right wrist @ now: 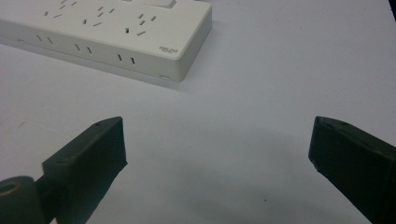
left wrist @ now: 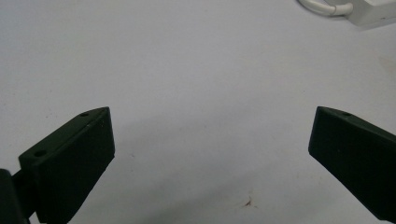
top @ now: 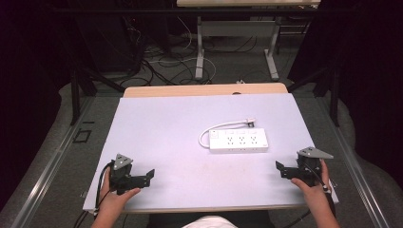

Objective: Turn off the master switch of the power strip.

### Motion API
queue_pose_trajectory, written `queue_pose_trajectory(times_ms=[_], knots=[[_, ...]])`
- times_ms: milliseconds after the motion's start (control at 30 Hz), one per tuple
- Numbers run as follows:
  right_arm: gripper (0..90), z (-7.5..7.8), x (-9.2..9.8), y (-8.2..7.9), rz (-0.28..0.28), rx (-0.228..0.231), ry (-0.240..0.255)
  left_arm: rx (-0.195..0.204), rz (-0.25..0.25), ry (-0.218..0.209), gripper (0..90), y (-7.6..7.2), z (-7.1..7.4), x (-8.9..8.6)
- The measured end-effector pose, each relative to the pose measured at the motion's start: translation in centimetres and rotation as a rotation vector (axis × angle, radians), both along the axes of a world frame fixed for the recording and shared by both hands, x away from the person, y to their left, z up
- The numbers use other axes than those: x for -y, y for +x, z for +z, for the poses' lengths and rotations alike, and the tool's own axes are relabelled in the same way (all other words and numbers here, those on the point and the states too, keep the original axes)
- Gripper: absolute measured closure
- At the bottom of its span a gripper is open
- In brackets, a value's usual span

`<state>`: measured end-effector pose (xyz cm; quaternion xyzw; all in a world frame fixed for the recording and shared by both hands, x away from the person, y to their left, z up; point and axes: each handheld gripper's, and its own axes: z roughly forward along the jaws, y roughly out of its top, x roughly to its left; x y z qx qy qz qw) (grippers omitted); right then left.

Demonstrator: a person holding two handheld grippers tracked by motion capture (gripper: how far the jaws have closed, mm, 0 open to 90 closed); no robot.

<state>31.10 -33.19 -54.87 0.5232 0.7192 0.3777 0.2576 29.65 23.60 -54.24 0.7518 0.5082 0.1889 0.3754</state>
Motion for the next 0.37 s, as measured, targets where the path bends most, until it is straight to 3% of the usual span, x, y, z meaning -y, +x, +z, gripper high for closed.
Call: queue_pose_trajectory(times_ms=[367], knots=[[4.3,-0.35,0.57,-0.04,-0.02,-0.02,0.022,0.0,-0.001,0.003,0.5,0.03,0.0,-0.02]])
